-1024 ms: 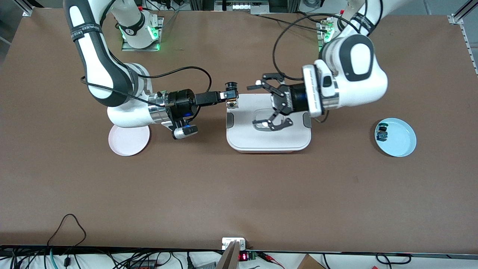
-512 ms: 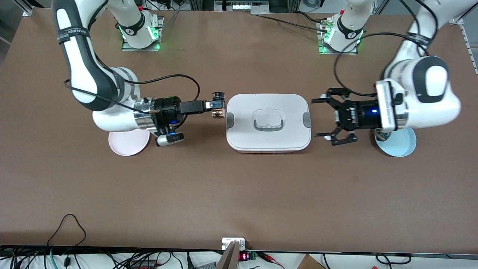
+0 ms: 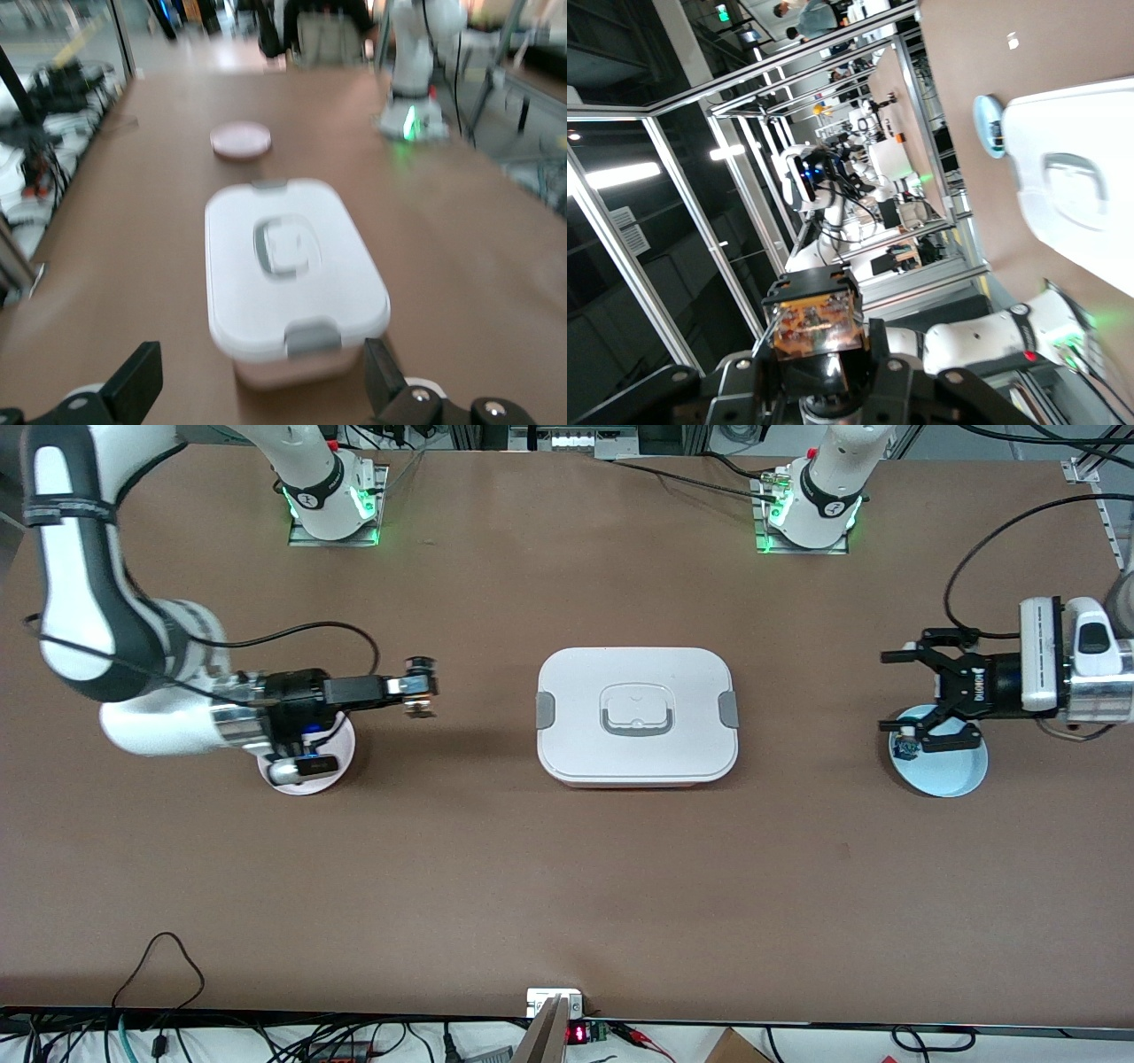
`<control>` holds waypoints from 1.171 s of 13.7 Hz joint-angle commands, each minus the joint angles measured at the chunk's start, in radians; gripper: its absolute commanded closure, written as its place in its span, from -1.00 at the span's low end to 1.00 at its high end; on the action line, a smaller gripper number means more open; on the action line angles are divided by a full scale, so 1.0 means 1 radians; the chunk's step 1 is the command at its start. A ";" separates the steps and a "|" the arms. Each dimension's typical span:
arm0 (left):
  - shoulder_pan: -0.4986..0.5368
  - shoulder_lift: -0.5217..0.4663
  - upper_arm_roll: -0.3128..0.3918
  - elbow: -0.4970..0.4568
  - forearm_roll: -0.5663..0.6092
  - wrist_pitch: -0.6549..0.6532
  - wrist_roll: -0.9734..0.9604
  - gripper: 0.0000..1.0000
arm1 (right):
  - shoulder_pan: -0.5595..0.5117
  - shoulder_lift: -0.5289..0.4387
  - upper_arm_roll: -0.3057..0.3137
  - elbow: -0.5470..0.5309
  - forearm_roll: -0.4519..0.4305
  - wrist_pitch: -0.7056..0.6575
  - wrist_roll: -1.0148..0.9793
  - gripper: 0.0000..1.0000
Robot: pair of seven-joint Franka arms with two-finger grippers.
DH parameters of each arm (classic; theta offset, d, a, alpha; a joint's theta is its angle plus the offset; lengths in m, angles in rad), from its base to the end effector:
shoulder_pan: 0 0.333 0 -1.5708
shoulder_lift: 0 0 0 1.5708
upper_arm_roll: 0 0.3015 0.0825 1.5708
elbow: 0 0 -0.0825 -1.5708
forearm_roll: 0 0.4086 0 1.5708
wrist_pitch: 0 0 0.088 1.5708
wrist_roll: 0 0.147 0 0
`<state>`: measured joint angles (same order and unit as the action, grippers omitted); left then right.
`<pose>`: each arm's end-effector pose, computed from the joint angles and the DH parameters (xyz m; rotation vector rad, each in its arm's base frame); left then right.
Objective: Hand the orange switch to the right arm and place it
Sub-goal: 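Lower the orange switch onto the white plate with the right gripper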
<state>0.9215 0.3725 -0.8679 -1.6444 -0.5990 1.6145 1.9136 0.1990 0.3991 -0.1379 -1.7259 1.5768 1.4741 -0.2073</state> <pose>0.6223 -0.0002 0.4319 1.4962 -1.7878 0.7255 0.6337 0.2041 0.3899 -1.5742 0.1533 0.3894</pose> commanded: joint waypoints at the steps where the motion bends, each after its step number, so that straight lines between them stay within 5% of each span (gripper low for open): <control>1: -0.010 0.017 -0.016 0.099 0.218 -0.019 0.007 -1.00 | -0.081 -0.026 -0.029 -0.024 -0.143 -0.102 -0.052 1.00; 7: -0.090 0.057 -0.011 0.241 0.490 -0.018 0.002 -1.00 | -0.148 -0.042 -0.072 -0.014 -0.590 -0.186 -0.263 1.00; 12: -0.429 -0.116 0.375 0.275 0.493 -0.015 -0.192 -1.00 | -0.144 -0.051 -0.072 -0.012 -0.958 -0.089 -0.464 1.00; 16: -0.721 -0.201 0.705 0.262 0.489 0.023 -0.587 -1.00 | -0.093 -0.057 -0.069 -0.015 -1.248 0.078 -0.657 1.00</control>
<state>0.3191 0.2105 -0.3003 -1.3653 -0.1237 1.6149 1.5009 0.0714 0.3670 -0.2108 -1.7277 0.4309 1.4830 -0.7853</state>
